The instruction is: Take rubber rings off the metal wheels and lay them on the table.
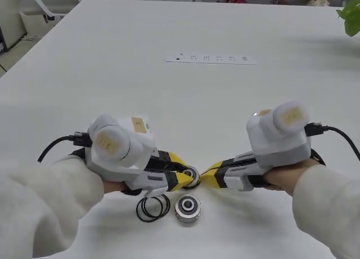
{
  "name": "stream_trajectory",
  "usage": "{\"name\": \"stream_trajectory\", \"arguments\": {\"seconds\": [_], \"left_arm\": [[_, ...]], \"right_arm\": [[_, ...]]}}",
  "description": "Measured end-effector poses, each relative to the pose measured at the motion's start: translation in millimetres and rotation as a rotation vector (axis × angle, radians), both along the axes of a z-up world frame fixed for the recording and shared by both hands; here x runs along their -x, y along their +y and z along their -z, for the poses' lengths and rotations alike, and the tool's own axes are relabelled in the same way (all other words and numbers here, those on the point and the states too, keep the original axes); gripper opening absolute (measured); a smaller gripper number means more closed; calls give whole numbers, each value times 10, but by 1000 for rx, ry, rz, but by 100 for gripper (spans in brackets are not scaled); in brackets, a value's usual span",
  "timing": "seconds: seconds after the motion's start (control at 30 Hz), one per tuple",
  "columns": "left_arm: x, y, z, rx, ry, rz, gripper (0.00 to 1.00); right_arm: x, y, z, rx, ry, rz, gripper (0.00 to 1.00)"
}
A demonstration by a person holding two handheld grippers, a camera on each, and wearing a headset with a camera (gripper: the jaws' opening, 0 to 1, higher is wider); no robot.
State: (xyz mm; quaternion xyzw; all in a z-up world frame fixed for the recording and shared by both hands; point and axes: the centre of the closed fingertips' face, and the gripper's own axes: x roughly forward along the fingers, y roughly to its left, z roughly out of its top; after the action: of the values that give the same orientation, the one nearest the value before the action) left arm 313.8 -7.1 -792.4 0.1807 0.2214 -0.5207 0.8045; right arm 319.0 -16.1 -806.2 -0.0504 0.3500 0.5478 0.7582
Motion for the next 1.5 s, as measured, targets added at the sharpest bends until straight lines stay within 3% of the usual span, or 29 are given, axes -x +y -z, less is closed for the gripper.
{"name": "stream_trajectory", "arguments": {"seconds": [0.1,0.57,0.77,1.37,1.5], "left_arm": [[-1,4,0,0,-1,-1,15],[2,8,-3,12,-4,-5,14],[6,3,-1,11,-6,-2,14],[6,5,-2,-2,-11,1,14],[0,6,0,-7,-12,-2,14]], "right_arm": [[-4,-1,-34,-36,48,37,0],[16,6,-44,-78,172,119,0],[-12,-23,-73,-120,250,173,0],[24,23,-113,-155,308,214,0],[38,42,-129,-154,297,208,0]]}}
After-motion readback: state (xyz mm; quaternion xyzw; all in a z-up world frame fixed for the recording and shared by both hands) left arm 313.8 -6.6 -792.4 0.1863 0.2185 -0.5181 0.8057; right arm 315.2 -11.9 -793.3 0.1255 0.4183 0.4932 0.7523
